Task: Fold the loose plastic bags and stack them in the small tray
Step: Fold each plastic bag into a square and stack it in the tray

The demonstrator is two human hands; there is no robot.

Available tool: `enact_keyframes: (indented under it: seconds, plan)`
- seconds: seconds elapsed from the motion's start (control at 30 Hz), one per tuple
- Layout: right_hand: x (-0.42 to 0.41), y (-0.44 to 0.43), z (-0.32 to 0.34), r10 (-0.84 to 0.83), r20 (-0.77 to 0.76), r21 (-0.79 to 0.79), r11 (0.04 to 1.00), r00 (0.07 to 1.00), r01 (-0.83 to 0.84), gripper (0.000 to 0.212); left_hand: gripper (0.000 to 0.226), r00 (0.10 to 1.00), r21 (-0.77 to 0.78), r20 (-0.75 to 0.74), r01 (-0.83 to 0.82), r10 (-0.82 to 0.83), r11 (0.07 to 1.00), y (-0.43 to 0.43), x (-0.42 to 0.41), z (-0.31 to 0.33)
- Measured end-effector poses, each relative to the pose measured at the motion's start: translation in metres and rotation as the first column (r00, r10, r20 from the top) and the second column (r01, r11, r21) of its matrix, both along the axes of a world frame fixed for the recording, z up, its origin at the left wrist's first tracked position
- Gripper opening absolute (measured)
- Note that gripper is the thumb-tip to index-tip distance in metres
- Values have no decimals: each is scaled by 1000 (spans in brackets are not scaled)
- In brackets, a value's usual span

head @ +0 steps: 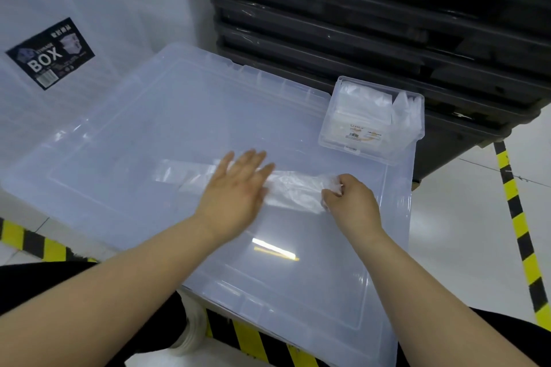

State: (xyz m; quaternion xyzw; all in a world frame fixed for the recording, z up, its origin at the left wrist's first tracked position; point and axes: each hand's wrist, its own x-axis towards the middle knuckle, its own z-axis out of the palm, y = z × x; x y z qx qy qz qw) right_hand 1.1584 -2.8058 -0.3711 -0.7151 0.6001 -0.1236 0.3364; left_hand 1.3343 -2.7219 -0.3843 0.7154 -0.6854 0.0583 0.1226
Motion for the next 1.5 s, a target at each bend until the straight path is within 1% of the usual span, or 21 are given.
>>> enact_keyframes:
  seconds: [0.03,0.1,0.17,0.23,0.3,0.37,0.4,0.47,0.53,0.6,0.67,0.7,0.73,0.8,0.87,0.97,1.03,1.07,1.13,1.23,1.5]
  plan:
    - [0,1,1,4,0,0,1000,1000,-4,27,45,1000,87,-26,20,-17,996,-2,-12,-1]
    - [-1,2,0,6,-17,-27,1000,1000,-7,43,51,996,162,-94,19,-4,987,-9,-29,-1]
    - [2,7,1,40,-178,-176,982,983,-72,51,56,988,247,-145,-16,54,969,-15,-40,1]
    - [4,11,-2,43,-299,-434,883,953,-176,50,52,991,327,-102,-50,88,944,-19,-44,-4]
    - [8,12,-11,110,-336,-563,772,935,-293,53,52,988,374,-98,-74,119,925,-20,-49,-7]
    - [10,15,-21,218,-429,-508,744,877,-434,43,52,985,379,-107,-84,133,921,-20,-50,-9]
    - [9,17,-22,279,-452,-434,761,847,-482,43,52,985,389,-102,-88,137,917,-20,-50,-10]
    - [9,20,-19,364,-460,-258,818,810,-514,69,53,983,403,-88,-110,158,909,-18,-49,-11]
    - [4,19,-19,394,-485,-154,840,781,-520,94,54,978,417,-88,-138,191,898,-14,-42,-10]
    - [2,19,-19,393,-488,-119,854,779,-506,101,53,970,427,-78,-177,231,887,-8,-28,-11]
    - [1,19,-18,379,-523,-105,860,763,-499,97,61,954,416,-58,-245,294,876,0,-8,-10]
    - [1,20,-16,376,-530,-97,863,760,-495,88,65,943,411,-54,-280,330,868,5,3,-9]
    - [1,20,-15,370,-536,-78,873,759,-481,80,61,927,415,-58,-315,370,853,9,13,-8]
    - [-1,21,-14,363,-548,-43,887,753,-459,76,53,898,435,-83,-359,433,826,17,31,-4]
    - [-2,20,-11,371,-554,-18,890,745,-456,73,54,884,432,-137,-353,447,830,18,44,1]
    - [-2,19,-8,380,-545,3,892,747,-452,57,54,850,350,-282,-341,445,873,10,56,16]
    - [-3,18,-8,381,-548,-5,889,745,-458,58,54,820,357,-389,-285,419,890,-2,56,27]
    - [-3,18,-8,380,-548,-10,888,745,-459,58,56,827,388,-404,-233,391,892,-8,53,31]
    - [-3,19,-7,377,-540,-20,888,753,-459,57,64,872,495,-343,-147,348,856,-23,44,35]
    - [-3,18,-6,383,-528,-26,885,758,-466,57,71,923,610,-193,-152,332,778,-42,34,37]
    - [-3,17,-3,388,-504,-56,877,771,-477,55,56,931,773,-82,-166,357,612,-49,23,45]
